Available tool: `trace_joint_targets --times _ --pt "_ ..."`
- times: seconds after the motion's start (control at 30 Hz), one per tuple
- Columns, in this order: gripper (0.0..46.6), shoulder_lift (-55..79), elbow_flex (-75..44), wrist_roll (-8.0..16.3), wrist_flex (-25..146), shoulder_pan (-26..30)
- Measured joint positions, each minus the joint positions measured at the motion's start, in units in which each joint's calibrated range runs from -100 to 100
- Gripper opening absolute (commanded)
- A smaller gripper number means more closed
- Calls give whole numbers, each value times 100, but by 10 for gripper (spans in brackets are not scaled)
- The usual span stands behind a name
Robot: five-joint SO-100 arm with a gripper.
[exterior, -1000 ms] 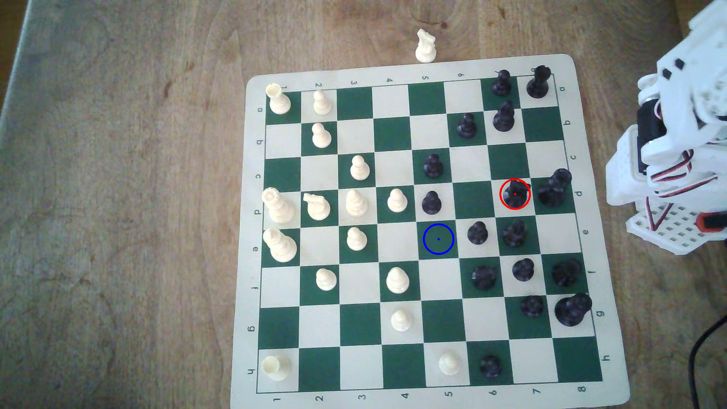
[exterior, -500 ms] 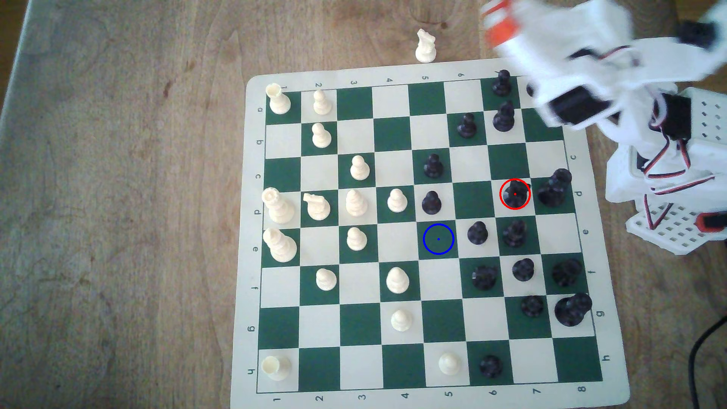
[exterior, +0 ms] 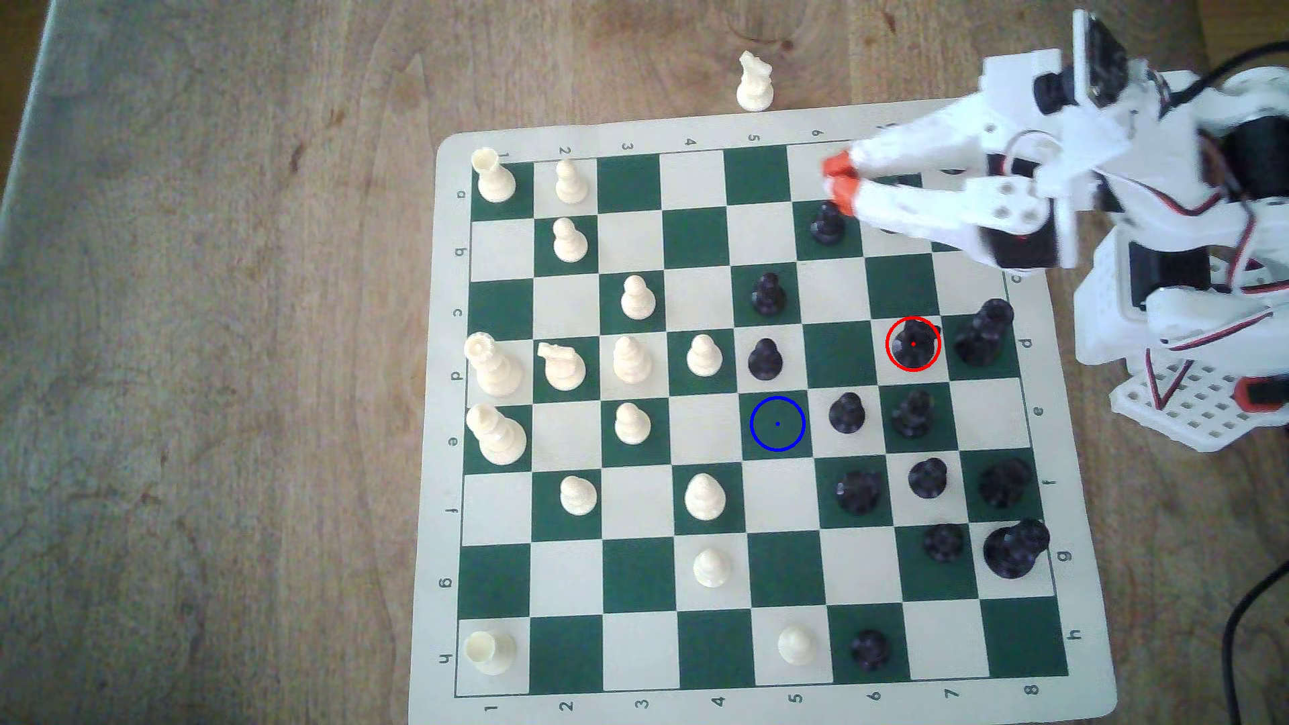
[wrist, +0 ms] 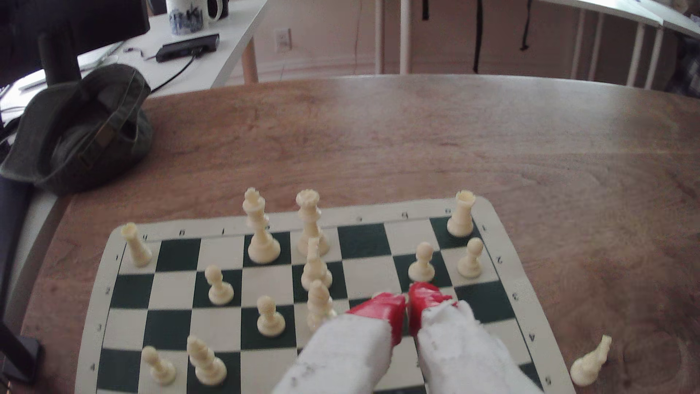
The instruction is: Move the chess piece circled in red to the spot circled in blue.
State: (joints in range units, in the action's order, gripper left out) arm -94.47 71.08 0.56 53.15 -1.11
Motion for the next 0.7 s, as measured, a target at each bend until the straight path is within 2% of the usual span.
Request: trace_joint_targets --times 0.03,0.13,0.3,0.33,0.37,0.43,0.5,0.7 --pt "58 109 -163 -15 359 15" --pt "10 486 -678 10 1203 29" --pt "3 1274 -1374 332 2207 29" --pt "3 1416 -1464 435 2335 37" --pt "3 1567 -1545 654 2470 96" --pt "3 1693 -1600 767 2582 162" --pt "51 2053 -1771 923 2869 251" --pt "92 2413 -1798 1001 3124 243"
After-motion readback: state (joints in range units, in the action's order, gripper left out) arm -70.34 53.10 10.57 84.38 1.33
